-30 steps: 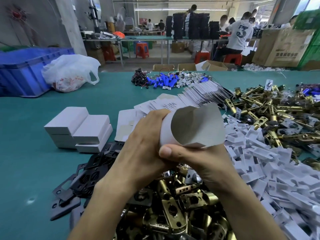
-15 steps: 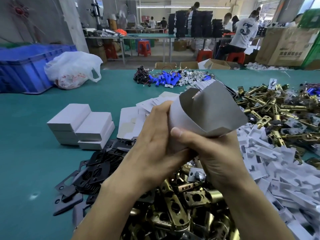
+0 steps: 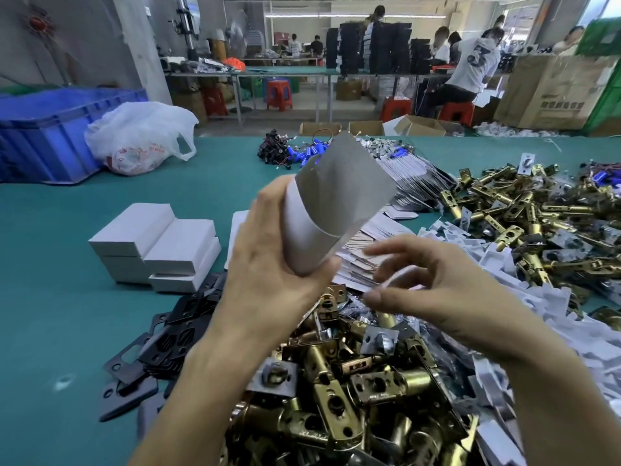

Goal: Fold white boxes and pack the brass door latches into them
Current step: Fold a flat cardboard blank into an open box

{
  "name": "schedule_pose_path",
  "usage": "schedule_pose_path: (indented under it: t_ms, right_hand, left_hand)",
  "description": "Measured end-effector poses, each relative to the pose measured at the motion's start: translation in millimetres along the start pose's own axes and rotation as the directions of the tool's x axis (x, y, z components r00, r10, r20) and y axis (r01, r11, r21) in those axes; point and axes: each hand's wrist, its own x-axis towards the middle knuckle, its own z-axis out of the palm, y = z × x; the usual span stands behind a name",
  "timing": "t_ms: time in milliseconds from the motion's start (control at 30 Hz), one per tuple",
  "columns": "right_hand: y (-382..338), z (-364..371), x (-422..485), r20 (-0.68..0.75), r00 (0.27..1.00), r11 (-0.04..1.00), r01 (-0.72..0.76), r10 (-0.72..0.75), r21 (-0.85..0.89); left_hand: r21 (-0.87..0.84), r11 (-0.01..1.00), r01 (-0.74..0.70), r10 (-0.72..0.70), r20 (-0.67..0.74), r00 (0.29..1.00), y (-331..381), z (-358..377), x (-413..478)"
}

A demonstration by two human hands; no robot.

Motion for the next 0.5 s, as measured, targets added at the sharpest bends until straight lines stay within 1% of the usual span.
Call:
schedule_pose_path:
  t_ms: [33,67,100,133,167,267,333,367,433,500]
  right_hand:
    - [6.7,-6.6,0.0,0.004,0.999,0.983,-0.039,0.04,-0.181]
    - [10.5,-9.9,-1.3,0.046,0.995,0.934,-0.071,0.093,-0.349]
    - [11.8,-9.5,-1.9,0.087,0.984,0.886,-0.102,0.157,-0.453]
    - [13.4,-5.7,-1.3,0.109,0.972,0.861,-0.128,0.207,-0.493]
    - [15.4,-0.8,-0.1,0.096,0.967,0.847,-0.158,0.238,-0.507]
    - [18.6,16.4,9.2,0.044,0.971,0.84,-0.179,0.234,-0.511]
    - [18.3,29.6,14.7,0.043,0.968,0.881,-0.208,0.249,-0.424]
    - [19.3,35.3,17.2,0.018,0.967,0.895,-0.229,0.255,-0.383]
    - [20.3,43.9,20.8,-0.059,0.966,0.891,-0.254,0.251,-0.376]
    - [20.6,48.4,21.5,-0.098,0.965,0.889,-0.262,0.243,-0.376]
  left_hand:
    - [0.008,1.0,0.023,-0.023,0.012,1.0,-5.6,-1.1,-0.9]
    - [0.027,0.999,0.037,-0.037,0.009,0.999,-11.2,-2.1,-0.3]
    - [0.052,0.998,0.037,-0.038,0.014,0.999,-14.9,-1.8,0.0]
    - [0.087,0.995,0.038,-0.039,0.014,0.999,-17.1,-0.7,-0.5]
    - [0.132,0.991,0.031,-0.033,0.011,0.999,-18.6,0.7,-0.8]
    - [0.195,0.981,0.013,-0.013,-0.002,1.0,-19.8,2.4,-0.3]
    - [0.197,0.98,0.002,-0.002,-0.004,1.0,-20.0,2.4,0.1]
    - [0.191,0.982,0.004,-0.004,-0.001,1.0,-19.2,2.7,-0.6]
    - [0.17,0.985,0.02,-0.021,0.008,1.0,-19.5,3.8,-1.4]
    - [0.138,0.99,0.036,-0.039,0.019,0.999,-19.9,4.3,-2.1]
